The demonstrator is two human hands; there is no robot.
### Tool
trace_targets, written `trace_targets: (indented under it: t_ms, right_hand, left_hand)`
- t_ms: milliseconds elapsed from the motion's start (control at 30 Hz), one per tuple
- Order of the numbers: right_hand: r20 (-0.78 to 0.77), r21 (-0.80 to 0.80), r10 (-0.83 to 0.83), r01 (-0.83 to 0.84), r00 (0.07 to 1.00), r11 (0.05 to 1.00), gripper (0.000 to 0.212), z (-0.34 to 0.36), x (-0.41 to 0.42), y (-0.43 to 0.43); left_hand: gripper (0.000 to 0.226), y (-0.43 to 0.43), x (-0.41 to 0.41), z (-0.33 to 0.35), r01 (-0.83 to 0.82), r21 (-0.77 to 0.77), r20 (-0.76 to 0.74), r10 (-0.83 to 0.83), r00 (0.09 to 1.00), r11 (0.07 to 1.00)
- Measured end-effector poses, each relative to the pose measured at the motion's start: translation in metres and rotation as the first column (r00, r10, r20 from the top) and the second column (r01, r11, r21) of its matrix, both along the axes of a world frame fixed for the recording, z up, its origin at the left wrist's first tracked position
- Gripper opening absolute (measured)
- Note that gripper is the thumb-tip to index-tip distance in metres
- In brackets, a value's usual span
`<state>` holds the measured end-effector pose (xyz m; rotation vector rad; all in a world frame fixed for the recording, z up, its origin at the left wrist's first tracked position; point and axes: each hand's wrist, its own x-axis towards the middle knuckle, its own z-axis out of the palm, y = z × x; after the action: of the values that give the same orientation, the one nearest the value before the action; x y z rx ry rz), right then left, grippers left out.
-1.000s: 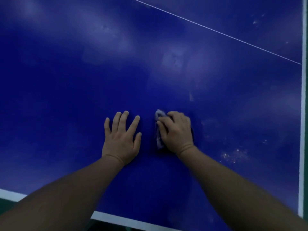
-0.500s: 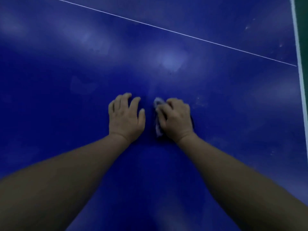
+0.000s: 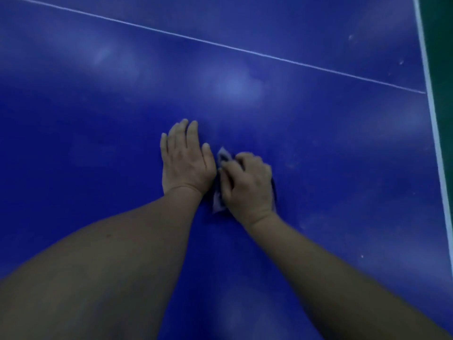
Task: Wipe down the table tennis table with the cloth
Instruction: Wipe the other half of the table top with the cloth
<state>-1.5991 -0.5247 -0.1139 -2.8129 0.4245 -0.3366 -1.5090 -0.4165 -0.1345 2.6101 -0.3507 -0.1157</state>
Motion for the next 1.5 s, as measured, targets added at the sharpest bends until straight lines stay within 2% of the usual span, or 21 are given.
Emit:
trace_targets:
  t_ms: [67, 167, 267, 333, 400, 500, 600, 667, 767, 833, 900, 967, 1033, 1167, 1233, 1333, 1500]
  right_hand:
    - [0.001, 0.032, 0.062, -0.062, 0.998, 0.998, 0.016, -0.003, 0.008, 0.003]
    - [0.073, -0.010, 0.163, -0.163, 0.984, 0.987, 0.019, -0.005, 0.052, -0.011]
    - [0.089, -0.057, 0.228, -0.224, 0.970, 0.973, 0.021, -0.005, 0.100, -0.029]
    - [0.017, -0.101, 0.150, -0.147, 0.989, 0.984, 0.028, -0.003, 0.124, -0.058]
    - [-0.040, -0.119, -0.001, -0.004, 0.999, 0.993, 0.034, -0.005, 0.125, -0.094]
    - [0.012, -0.070, -0.145, 0.146, 0.989, 0.987, 0.028, -0.006, 0.061, -0.106]
    - [0.027, -0.022, -0.088, 0.089, 0.996, 0.996, 0.022, -0.005, -0.022, -0.059]
    - [0.020, -0.004, 0.009, -0.009, 1.000, 1.000, 0.020, -0.007, -0.040, -0.049]
    - [0.012, -0.013, 0.113, -0.112, 0.994, 0.994, 0.020, -0.008, -0.005, -0.073]
    - [0.027, -0.010, 0.055, -0.055, 0.998, 0.998, 0.017, -0.004, 0.027, -0.093]
    - [0.033, -0.001, -0.022, 0.022, 0.999, 1.000, 0.016, -0.001, 0.060, -0.109]
    - [0.003, 0.015, -0.086, 0.086, 0.996, 0.996, 0.021, 0.001, 0.083, -0.118]
    - [0.011, -0.007, -0.130, 0.130, 0.991, 0.991, 0.023, 0.001, 0.088, -0.121]
    - [0.093, -0.042, -0.043, 0.047, 0.995, 0.998, 0.019, -0.007, 0.086, -0.126]
    - [0.089, -0.041, -0.057, 0.061, 0.994, 0.997, 0.022, -0.008, 0.109, -0.146]
    - [0.081, -0.022, -0.101, 0.103, 0.992, 0.994, 0.028, -0.012, 0.161, -0.178]
    - [0.035, -0.046, -0.046, 0.047, 0.998, 0.998, 0.031, -0.014, 0.213, -0.206]
  left_hand:
    - [0.059, 0.001, -0.001, 0.002, -0.018, -0.063, 0.005, 0.018, 1.000, 0.998]
    - [0.062, 0.001, 0.001, 0.002, -0.036, -0.108, -0.007, 0.035, 0.999, 0.993]
    - [0.063, 0.002, 0.001, 0.002, -0.012, -0.037, 0.016, 0.013, 1.000, 0.999]
    - [0.062, 0.001, -0.001, 0.002, 0.007, 0.017, 0.022, -0.007, 1.000, 1.000]
    - [0.063, -0.001, -0.002, 0.001, 0.011, 0.055, 0.030, -0.013, 0.999, 0.998]
    - [0.065, -0.002, -0.001, -0.002, 0.030, 0.110, 0.027, -0.033, 0.999, 0.993]
    - [0.068, -0.002, -0.001, -0.005, 0.064, 0.164, 0.024, -0.068, 0.997, 0.984]
    - [0.068, 0.000, -0.002, -0.004, 0.073, 0.162, 0.011, -0.076, 0.997, 0.984]
    - [0.067, 0.003, -0.003, 0.001, 0.138, 0.127, -0.001, -0.139, 0.990, 0.982]
    - [0.067, 0.006, -0.007, 0.004, 0.282, 0.138, -0.006, -0.284, 0.959, 0.950]
    - [0.066, 0.004, -0.007, 0.008, 0.378, 0.216, -0.025, -0.382, 0.924, 0.900]
    - [0.061, -0.006, -0.002, 0.012, 0.347, 0.225, -0.034, -0.348, 0.937, 0.911]
    - [0.059, -0.028, 0.007, 0.017, 0.256, 0.153, 0.007, -0.260, 0.966, 0.955]
    - [0.057, -0.092, 0.028, 0.011, 0.110, 0.063, -0.071, -0.106, 0.992, 0.992]
    - [0.063, -0.113, 0.031, 0.003, 0.057, 0.085, -0.102, -0.049, 0.994, 0.995]
    - [0.074, -0.121, 0.029, -0.005, 0.012, 0.092, -0.035, -0.008, 0.999, 0.996]
    - [0.079, -0.124, 0.030, -0.006, 0.033, 0.175, -0.045, -0.026, 0.999, 0.984]
